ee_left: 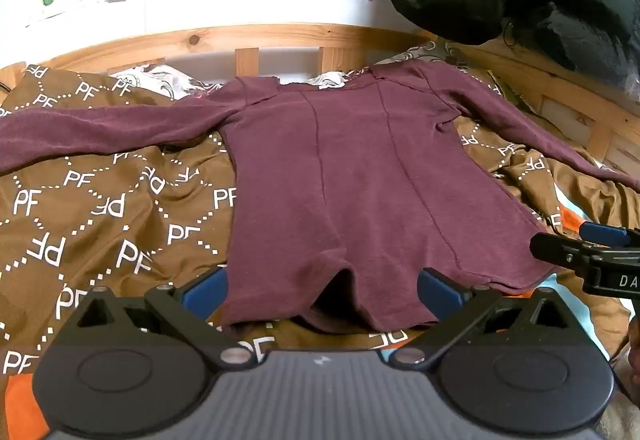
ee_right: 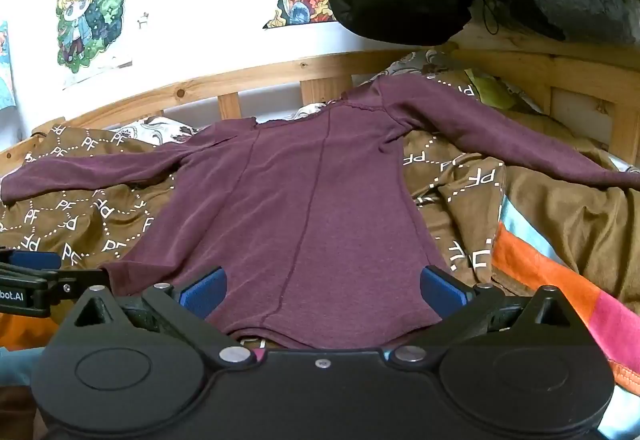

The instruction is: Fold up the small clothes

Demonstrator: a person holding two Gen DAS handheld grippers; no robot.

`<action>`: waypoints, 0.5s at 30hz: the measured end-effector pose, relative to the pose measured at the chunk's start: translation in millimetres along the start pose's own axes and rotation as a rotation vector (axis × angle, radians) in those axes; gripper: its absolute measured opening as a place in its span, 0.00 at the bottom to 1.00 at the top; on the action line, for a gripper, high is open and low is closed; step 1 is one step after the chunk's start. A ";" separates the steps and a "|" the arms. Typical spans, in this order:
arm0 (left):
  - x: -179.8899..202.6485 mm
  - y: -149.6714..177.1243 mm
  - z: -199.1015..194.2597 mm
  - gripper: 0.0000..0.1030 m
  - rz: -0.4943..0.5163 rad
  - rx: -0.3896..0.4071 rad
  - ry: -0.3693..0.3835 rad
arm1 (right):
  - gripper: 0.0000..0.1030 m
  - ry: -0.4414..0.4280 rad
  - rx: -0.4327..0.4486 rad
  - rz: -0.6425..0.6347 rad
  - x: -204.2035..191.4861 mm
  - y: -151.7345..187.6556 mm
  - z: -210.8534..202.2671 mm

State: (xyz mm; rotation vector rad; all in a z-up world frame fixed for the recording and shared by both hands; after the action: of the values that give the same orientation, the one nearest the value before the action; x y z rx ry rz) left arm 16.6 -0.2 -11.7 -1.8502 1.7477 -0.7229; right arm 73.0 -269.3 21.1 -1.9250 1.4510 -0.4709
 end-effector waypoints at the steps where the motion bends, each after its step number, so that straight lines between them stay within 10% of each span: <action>1: 0.1 -0.1 0.1 0.99 0.000 0.000 0.000 | 1.00 0.001 -0.001 0.000 0.1 -0.1 0.1; 15: -0.1 -1.5 4.6 0.99 -0.006 -0.004 0.009 | 1.00 0.006 -0.013 0.003 1.7 1.2 -0.8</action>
State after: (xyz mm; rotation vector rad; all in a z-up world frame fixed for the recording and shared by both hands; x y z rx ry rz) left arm 20.8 0.0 -14.1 -1.8585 1.7510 -0.7316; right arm 72.2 -271.3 20.7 -1.9332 1.4636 -0.4677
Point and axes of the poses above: each gripper's, at about its wrist camera, not at the fingertips, and z roughly the way its jaws point, x to its right, y to its underside, the point moved 2 cm from there along z, roughly the way its jaws point, and after that the axes turned 12 degrees about -x, right-handed, at the moved point
